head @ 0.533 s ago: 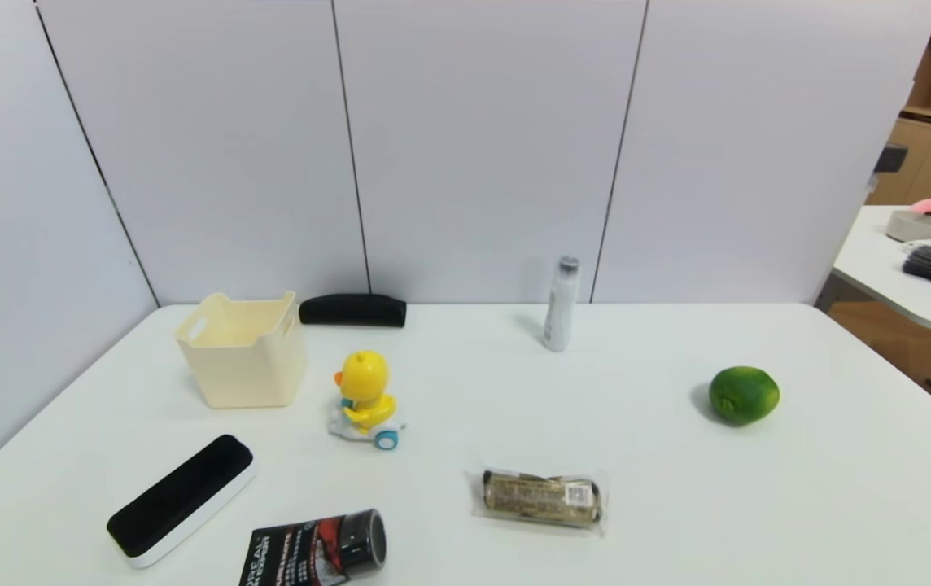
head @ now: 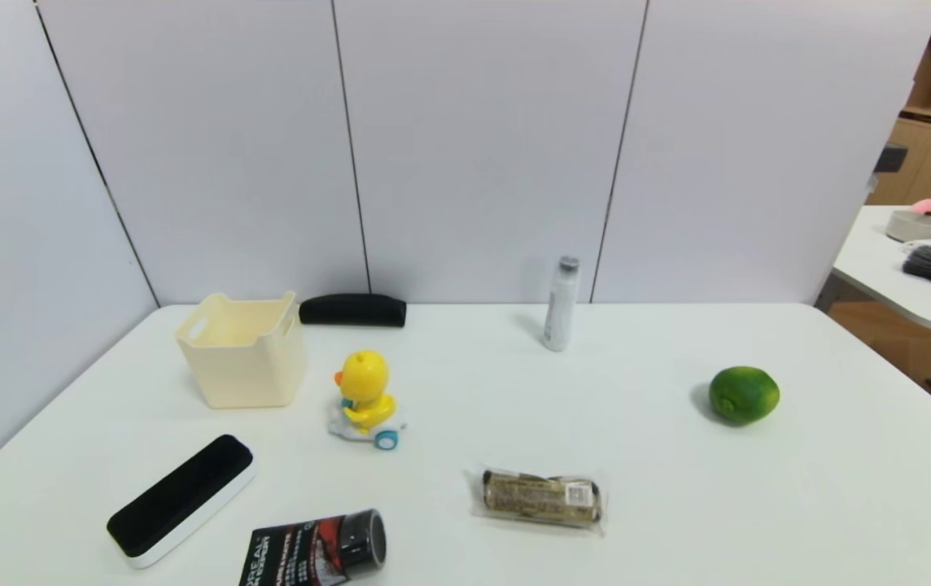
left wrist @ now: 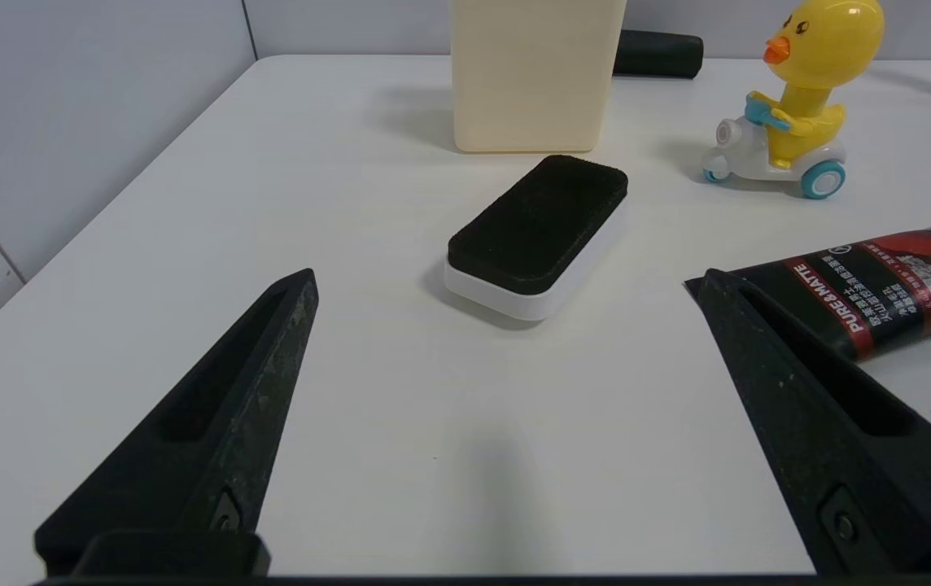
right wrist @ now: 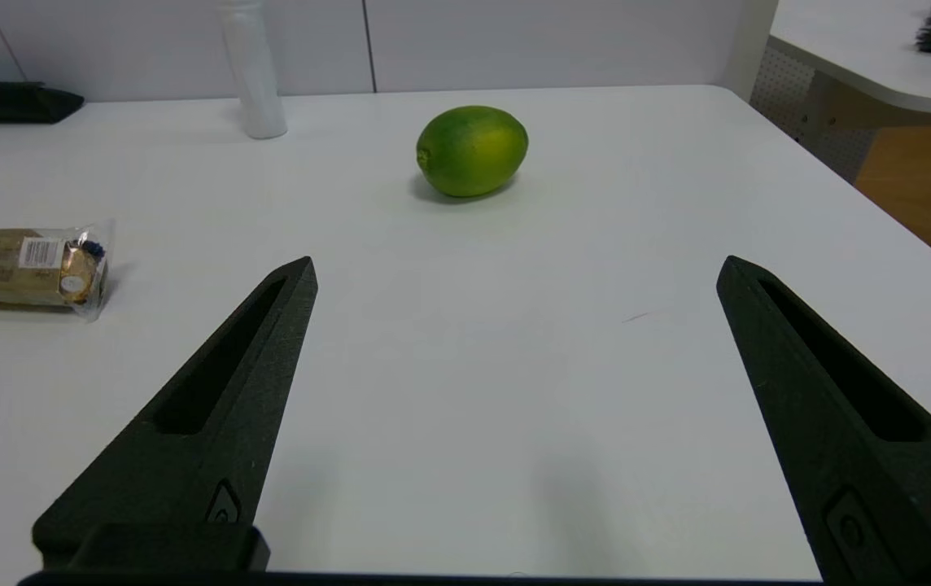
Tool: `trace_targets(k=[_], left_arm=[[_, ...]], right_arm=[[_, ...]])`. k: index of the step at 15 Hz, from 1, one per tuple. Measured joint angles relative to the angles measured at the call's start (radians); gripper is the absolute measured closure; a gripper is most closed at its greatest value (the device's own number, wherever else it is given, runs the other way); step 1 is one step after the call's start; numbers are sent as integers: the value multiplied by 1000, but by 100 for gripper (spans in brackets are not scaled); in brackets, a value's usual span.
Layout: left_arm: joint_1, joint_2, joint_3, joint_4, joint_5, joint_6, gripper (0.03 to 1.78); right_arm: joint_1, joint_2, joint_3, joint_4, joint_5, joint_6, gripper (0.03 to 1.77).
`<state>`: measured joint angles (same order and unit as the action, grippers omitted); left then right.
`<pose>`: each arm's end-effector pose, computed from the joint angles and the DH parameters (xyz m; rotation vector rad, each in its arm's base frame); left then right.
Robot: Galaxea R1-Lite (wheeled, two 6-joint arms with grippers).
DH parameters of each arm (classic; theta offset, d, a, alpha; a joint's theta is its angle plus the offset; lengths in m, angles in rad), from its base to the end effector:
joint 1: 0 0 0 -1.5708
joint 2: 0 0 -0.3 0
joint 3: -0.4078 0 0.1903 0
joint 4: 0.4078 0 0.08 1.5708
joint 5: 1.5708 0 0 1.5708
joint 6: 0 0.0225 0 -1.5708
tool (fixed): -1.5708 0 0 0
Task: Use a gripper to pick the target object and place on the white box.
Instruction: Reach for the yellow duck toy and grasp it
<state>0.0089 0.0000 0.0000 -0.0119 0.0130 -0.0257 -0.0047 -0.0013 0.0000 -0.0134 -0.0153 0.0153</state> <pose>-0.0228 0.0001 0.0767 -0.0257 -0.0122 0.0217 -0.0229 -0.0002 0.0768 0.0154 -0.0149 -0.0199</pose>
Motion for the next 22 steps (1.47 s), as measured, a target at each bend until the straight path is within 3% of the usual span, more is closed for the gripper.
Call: trace_targets(k=[22], left_arm=[[0,0,0,-1,12,-24,12]], right_arm=[[0,0,0,0,0,0,10]])
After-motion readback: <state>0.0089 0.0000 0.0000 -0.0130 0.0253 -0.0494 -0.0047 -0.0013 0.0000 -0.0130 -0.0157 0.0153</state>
